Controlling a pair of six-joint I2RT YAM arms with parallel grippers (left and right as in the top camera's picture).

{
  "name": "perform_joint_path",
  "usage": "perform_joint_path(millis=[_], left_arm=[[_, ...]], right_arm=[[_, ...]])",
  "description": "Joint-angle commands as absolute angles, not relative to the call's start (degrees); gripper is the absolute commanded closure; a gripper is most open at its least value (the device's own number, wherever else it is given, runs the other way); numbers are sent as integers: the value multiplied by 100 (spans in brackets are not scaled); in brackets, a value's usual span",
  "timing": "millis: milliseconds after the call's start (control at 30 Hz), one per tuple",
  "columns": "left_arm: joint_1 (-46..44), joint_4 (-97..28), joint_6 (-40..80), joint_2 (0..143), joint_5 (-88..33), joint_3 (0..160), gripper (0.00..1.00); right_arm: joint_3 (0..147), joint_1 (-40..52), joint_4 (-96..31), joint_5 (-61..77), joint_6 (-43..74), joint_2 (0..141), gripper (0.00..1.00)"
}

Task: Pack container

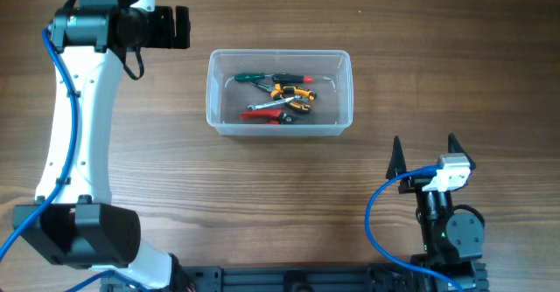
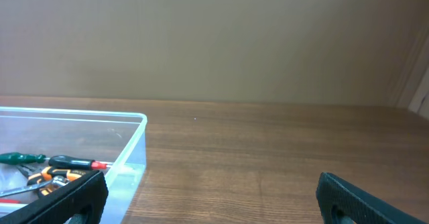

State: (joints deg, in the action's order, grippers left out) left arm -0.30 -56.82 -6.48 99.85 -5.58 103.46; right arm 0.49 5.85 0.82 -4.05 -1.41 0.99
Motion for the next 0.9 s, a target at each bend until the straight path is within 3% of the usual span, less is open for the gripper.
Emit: perform_joint_path(millis=[0,267,700,867], left_arm=[[-10,-5684,-550,9988,-545,10372,0],[-10,-5732,-554,9360,-480,10372,0],[-10,-6005,-565,5043,-325,10300,0],[-10,-6121,-399,3817,-309,9325,0]], right_arm=[[27,589,84,-311,-187,14,0],[27,589,84,-311,-189,14,0],[27,589,84,-311,-189,14,0],[27,589,84,-311,-189,14,0]])
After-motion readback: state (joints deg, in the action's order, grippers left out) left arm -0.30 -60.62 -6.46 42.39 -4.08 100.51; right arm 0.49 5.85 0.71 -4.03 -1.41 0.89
